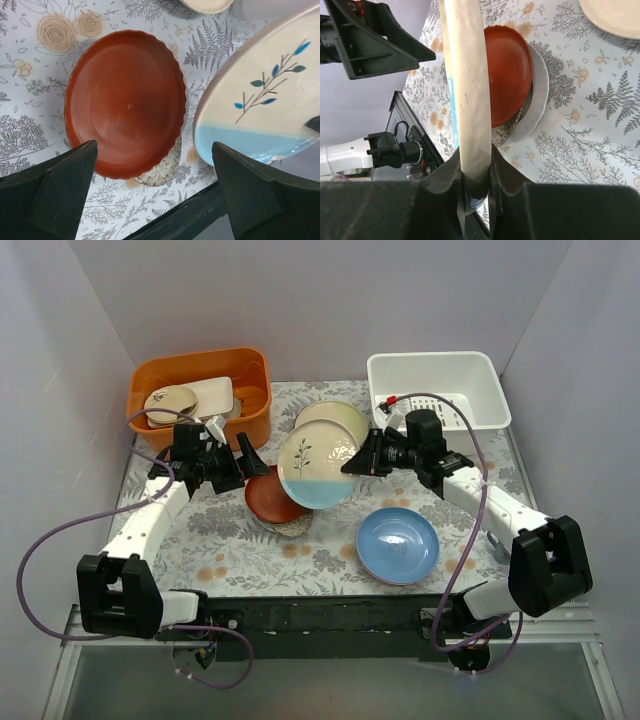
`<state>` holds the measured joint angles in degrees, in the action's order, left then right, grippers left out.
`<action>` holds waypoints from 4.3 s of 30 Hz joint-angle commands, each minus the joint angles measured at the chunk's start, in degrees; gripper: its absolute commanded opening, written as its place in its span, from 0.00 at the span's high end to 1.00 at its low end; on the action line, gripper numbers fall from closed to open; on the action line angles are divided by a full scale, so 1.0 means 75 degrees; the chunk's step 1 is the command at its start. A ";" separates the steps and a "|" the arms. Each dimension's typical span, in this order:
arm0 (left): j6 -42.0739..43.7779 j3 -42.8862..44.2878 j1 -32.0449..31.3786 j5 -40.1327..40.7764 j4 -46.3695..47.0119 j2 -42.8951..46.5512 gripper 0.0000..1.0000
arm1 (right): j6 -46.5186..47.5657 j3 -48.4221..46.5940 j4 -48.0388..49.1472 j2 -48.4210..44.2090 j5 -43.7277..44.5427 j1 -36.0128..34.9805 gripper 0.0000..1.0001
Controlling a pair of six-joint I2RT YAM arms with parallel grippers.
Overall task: Place the plates into the plastic bin on the countertop
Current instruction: Place the plate in the plastic bin.
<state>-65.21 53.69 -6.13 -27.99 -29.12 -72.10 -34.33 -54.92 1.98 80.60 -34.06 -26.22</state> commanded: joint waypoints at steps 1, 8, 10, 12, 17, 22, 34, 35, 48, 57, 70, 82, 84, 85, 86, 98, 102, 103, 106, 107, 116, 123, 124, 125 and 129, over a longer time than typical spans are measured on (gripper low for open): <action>0.0397 0.0808 -0.0015 -0.0135 -0.0183 -0.0487 0.02 | 0.0229 -0.1091 0.0018 -0.0352 -0.0474 0.0167 0.99; 0.0866 0.1127 -0.0015 -0.0089 0.0051 -0.1391 0.02 | 0.0428 -0.1642 -0.0650 -0.0293 -0.0322 0.0437 0.99; 0.0948 0.0998 -0.0015 -0.0111 0.0320 -0.1543 0.02 | 0.0463 -0.1771 -0.0732 -0.0223 -0.0391 0.0577 0.99; 0.0902 0.0776 -0.0015 -0.0252 0.0646 -0.1683 0.02 | 0.0429 -0.1807 -0.0698 -0.0165 -0.0462 0.0764 0.99; 0.1053 0.0318 -0.0015 0.0063 0.1036 -0.1732 0.02 | 0.0030 -0.1887 0.0076 0.0011 -0.1165 0.1420 0.99; 0.1335 -0.0338 -0.0015 0.0450 0.1492 -0.1134 0.02 | 0.0112 -0.2486 -0.0170 0.0304 -0.1364 0.2030 0.99; 0.1195 -0.0467 -0.0015 0.0099 0.1621 -0.0829 0.02 | -0.0251 -0.3693 -0.0101 0.1382 -0.1575 0.3003 0.99; 0.1195 -0.0479 -0.0015 0.0064 0.1633 -0.0829 0.02 | -0.0321 -0.3717 -0.0042 0.1475 -0.1575 0.3096 0.99; 0.1066 -0.0456 -0.0015 -0.0686 0.1715 -0.1169 0.02 | -0.1083 -0.3717 0.0755 0.1781 -0.1154 0.4104 0.99; 0.1066 -0.0491 -0.0026 -0.0874 0.1669 -0.1251 0.02 | -0.1294 -0.4209 0.0744 0.2261 -0.1025 0.4468 0.99; 0.1124 -0.0550 -0.0073 -0.0698 0.1575 -0.1145 0.02 | -0.0931 -0.4806 0.0088 0.2636 -0.0814 0.4562 0.99; 0.1148 -0.0550 -0.0097 -0.0628 0.1540 -0.0993 0.02 | -0.0228 -0.5135 -0.0486 0.3198 -0.0380 0.4621 0.99; 0.1148 -0.0503 -0.0097 -0.0651 0.1516 -0.0970 0.02 | -0.0170 -0.5019 -0.0451 0.3269 -0.0403 0.4632 0.99; 0.1159 -0.0514 -0.0085 -0.0651 0.1504 -0.0958 0.02 | -0.0169 -0.4971 -0.0440 0.3327 -0.0392 0.4632 0.99; 0.1160 -0.0503 -0.0096 -0.0640 0.1504 -0.0946 0.02 | -0.0158 -0.4936 -0.0428 0.3363 -0.0403 0.4632 0.99; 0.1206 -0.0491 -0.0096 -0.0511 0.1434 -0.0993 0.02 | -0.0041 -0.5322 -0.0544 0.4171 -0.0521 0.4656 0.99; 0.1206 -0.0491 -0.0097 -0.0499 0.1422 -0.0993 0.02 | 0.0030 -0.5405 -0.0627 0.4394 -0.0497 0.4667 0.99; 0.1218 -0.0491 -0.0097 -0.0499 0.1411 -0.1004 0.02 | 0.0018 -0.5404 -0.0627 0.4429 -0.0497 0.4656 0.99; 0.1218 -0.0491 -0.0097 -0.0475 0.1411 -0.1005 0.02 | 0.0042 -0.5393 -0.0615 0.4558 -0.0497 0.4668 0.99; 0.1218 -0.0479 -0.0097 -0.0475 0.1411 -0.0993 0.02 | 0.0053 -0.5393 -0.0615 0.4593 -0.0509 0.4668 0.99; 0.1218 -0.0479 -0.0097 -0.0499 0.1387 -0.1028 0.02 | 0.0065 -0.5545 -0.0721 0.5097 -0.0673 0.4656 0.99; 0.1230 -0.0468 -0.0097 -0.0487 0.1364 -0.1040 0.02 | 0.0112 -0.5545 -0.0873 0.5320 -0.0673 0.4679 0.99; 0.1241 -0.0467 -0.0097 -0.0487 0.1364 -0.1040 0.02 | 0.0112 -0.5534 -0.0885 0.5332 -0.0650 0.4679 0.99; 0.1242 -0.0479 -0.0097 -0.0487 0.1375 -0.1040 0.02 | 0.0147 -0.5533 -0.0943 0.5355 -0.0650 0.4679 0.98; 0.1242 -0.0479 -0.0097 -0.0487 0.1352 -0.1051 0.02 | 0.0276 -0.5580 -0.1083 0.5414 -0.0661 0.4714 0.89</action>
<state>-56.80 49.56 -6.61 -31.94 -18.48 -81.73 -33.71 -92.49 -9.58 121.47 -36.23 8.64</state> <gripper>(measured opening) 0.982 0.236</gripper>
